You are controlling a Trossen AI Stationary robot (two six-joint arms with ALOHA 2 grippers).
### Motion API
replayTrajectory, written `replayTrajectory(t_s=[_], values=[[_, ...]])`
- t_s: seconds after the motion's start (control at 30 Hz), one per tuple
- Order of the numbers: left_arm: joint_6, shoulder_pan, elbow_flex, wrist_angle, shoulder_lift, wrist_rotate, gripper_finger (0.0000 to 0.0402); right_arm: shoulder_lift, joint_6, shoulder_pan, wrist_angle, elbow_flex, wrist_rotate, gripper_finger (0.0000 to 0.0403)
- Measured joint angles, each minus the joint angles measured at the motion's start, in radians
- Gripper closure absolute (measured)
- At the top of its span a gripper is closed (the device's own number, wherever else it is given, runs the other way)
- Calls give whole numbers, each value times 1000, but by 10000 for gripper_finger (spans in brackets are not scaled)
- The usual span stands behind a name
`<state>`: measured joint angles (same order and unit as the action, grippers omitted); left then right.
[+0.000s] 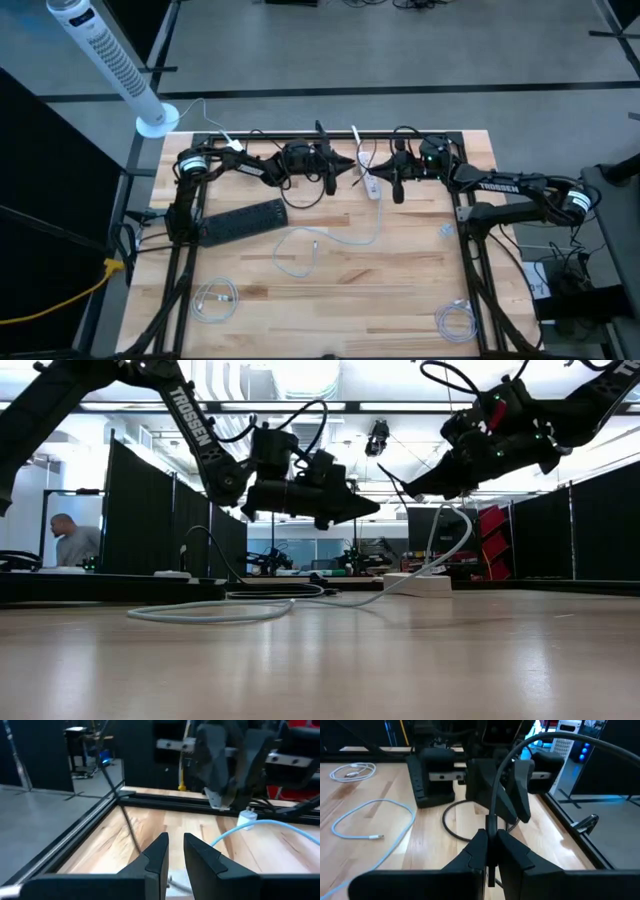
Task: Insert USB
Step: Insert the black USB cable into the right white outlet
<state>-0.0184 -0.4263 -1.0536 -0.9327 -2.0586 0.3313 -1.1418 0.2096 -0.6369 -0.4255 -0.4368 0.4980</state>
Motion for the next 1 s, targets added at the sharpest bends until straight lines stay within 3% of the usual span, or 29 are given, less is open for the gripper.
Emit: replayTrajectory(t_s=[0.4,1.0], values=[[81,-5,-98,149,-3,2,354,-99,-27,0,-30,-62,0,387],[39,-4,-99,183,13,82,349,-120,-14,-1,-26,-67,-24,387]])
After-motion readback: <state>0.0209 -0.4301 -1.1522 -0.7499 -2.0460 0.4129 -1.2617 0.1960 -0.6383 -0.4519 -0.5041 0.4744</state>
